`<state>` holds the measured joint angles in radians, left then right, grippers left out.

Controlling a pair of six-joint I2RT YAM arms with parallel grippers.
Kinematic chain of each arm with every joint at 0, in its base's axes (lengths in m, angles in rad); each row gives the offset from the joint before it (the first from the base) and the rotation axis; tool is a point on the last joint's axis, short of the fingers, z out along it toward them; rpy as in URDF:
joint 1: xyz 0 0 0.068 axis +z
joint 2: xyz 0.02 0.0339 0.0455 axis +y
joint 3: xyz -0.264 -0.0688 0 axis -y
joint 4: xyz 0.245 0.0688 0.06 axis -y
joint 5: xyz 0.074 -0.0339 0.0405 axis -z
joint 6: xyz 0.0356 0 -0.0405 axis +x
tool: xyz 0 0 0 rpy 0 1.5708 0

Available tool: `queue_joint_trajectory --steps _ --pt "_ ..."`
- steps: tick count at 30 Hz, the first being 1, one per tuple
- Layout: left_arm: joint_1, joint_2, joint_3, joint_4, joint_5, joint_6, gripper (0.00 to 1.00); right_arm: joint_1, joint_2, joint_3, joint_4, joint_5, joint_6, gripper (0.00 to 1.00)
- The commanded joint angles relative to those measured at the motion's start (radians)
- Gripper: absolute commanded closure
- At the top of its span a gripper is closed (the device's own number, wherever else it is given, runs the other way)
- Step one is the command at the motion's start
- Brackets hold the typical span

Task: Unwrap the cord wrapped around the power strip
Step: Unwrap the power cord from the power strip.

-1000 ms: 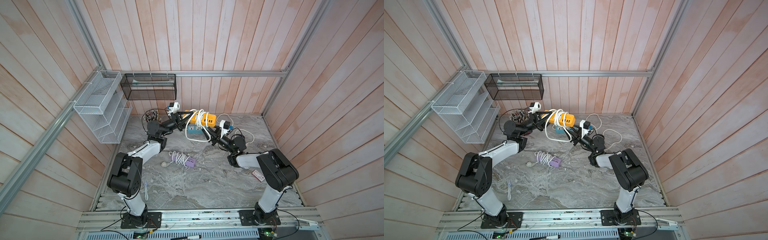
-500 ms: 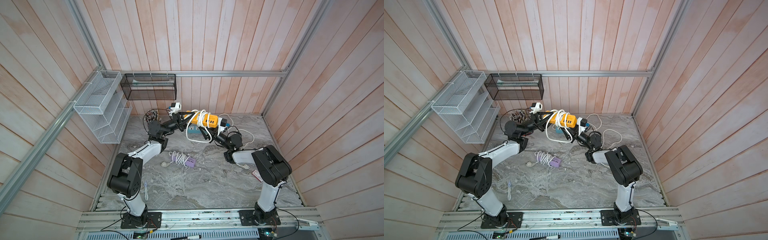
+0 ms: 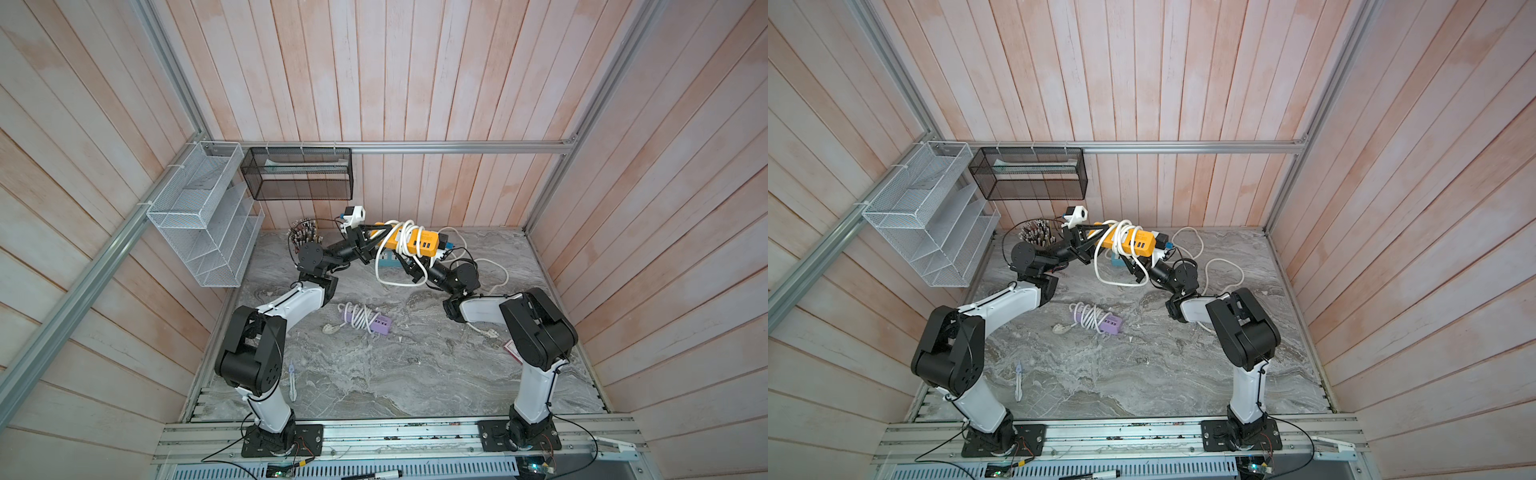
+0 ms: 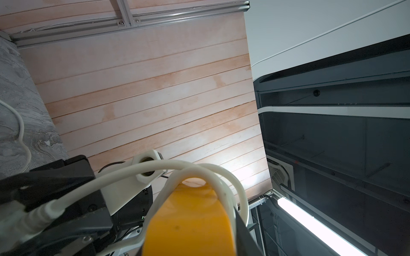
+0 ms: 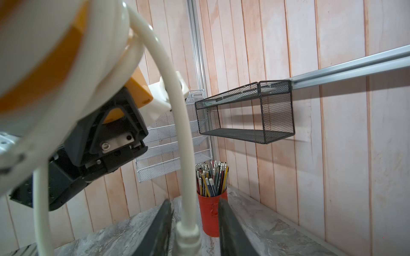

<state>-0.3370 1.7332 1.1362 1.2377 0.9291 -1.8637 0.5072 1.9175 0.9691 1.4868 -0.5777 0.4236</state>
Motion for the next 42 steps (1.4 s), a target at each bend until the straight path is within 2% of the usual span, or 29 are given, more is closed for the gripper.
queue_joint_trajectory --steps 1,14,26,33,37,42 --pt "-0.007 -0.031 0.018 0.075 -0.040 -0.008 1.00 -0.010 -0.007 0.000 -0.019 0.016 0.009 1.00" --pt "-0.005 -0.041 -0.038 0.076 -0.019 -0.003 1.00 -0.107 -0.125 -0.058 -0.114 0.024 0.005 1.00" --pt "-0.026 -0.030 -0.179 0.080 0.003 0.032 1.00 -0.195 -0.213 0.050 -0.396 -0.033 -0.111 1.00" --pt "-0.065 0.009 -0.212 0.016 0.012 0.097 1.00 -0.201 -0.216 0.149 -0.553 -0.075 -0.169 1.00" --pt "-0.056 0.065 -0.218 0.063 -0.006 0.087 1.00 -0.189 -0.263 0.148 -0.593 -0.093 -0.198 1.00" --pt "-0.026 0.160 -0.183 0.147 -0.041 0.055 1.00 -0.156 -0.371 0.152 -0.744 -0.095 -0.312 1.00"
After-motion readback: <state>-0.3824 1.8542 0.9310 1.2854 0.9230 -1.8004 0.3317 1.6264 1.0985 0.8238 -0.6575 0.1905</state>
